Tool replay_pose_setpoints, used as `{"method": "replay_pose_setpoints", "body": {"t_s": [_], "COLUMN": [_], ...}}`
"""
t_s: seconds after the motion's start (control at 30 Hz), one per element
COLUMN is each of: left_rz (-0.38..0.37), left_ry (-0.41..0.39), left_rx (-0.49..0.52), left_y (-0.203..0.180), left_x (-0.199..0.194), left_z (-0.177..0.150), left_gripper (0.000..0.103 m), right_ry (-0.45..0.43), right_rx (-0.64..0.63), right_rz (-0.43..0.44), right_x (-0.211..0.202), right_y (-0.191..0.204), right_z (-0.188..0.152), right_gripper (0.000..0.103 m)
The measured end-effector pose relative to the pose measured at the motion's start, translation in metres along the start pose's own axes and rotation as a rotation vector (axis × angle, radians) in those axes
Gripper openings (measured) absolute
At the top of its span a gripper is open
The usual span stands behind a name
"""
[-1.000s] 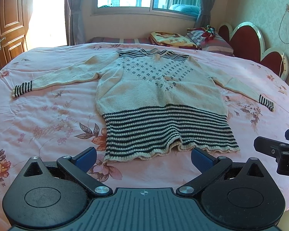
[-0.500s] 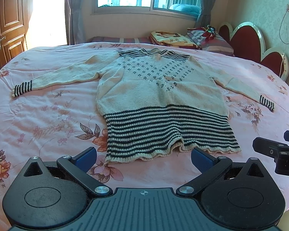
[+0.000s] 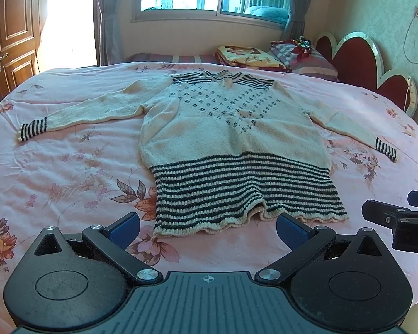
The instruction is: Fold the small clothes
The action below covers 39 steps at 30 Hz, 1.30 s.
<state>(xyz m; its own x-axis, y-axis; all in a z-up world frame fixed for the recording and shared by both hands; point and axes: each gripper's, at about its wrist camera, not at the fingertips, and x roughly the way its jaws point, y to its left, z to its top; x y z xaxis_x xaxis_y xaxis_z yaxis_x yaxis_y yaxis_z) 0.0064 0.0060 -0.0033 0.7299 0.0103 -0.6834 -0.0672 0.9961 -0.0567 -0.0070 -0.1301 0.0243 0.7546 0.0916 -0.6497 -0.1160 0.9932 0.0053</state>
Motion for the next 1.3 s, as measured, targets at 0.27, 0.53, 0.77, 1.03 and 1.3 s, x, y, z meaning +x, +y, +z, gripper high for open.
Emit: {"method": "replay_pose_setpoints", "body": {"t_s": [0.27, 0.53, 0.77, 1.03, 1.3], "left_rz": [0.001, 0.003, 0.002, 0.003, 0.001], "left_ry": [0.0, 0.003, 0.003, 0.009, 0.016], "left_rx": [0.002, 0.005, 0.011, 0.021, 0.022], "left_y": [-0.0004, -0.0014, -0.0033, -0.0043, -0.0027], "left_x": [-0.0013, -0.0028, -0.0036, -0.003, -0.0002], "left_z": [0.0001, 0.0007, 0.0002, 0.0002, -0.0001], "left_gripper": [0.103, 0.103, 0.103, 0.103, 0.103], "right_ry": [0.002, 0.003, 0.008, 0.019, 0.026], "right_rx": [0.0, -0.001, 0.003, 0.017, 0.021], "right_rz": [0.003, 0.003, 0.002, 0.001, -0.007], "right_x": [0.0004, 0.0011, 0.0028, 0.0063, 0.0096], "right_y": [-0.0002, -0.0007, -0.0011, -0.0037, -0.0031], "right_z": [-0.0001, -0.0001, -0.0019, -0.0041, -0.0037], "right_gripper": [0.102, 0.102, 0.102, 0.102, 0.102]}}
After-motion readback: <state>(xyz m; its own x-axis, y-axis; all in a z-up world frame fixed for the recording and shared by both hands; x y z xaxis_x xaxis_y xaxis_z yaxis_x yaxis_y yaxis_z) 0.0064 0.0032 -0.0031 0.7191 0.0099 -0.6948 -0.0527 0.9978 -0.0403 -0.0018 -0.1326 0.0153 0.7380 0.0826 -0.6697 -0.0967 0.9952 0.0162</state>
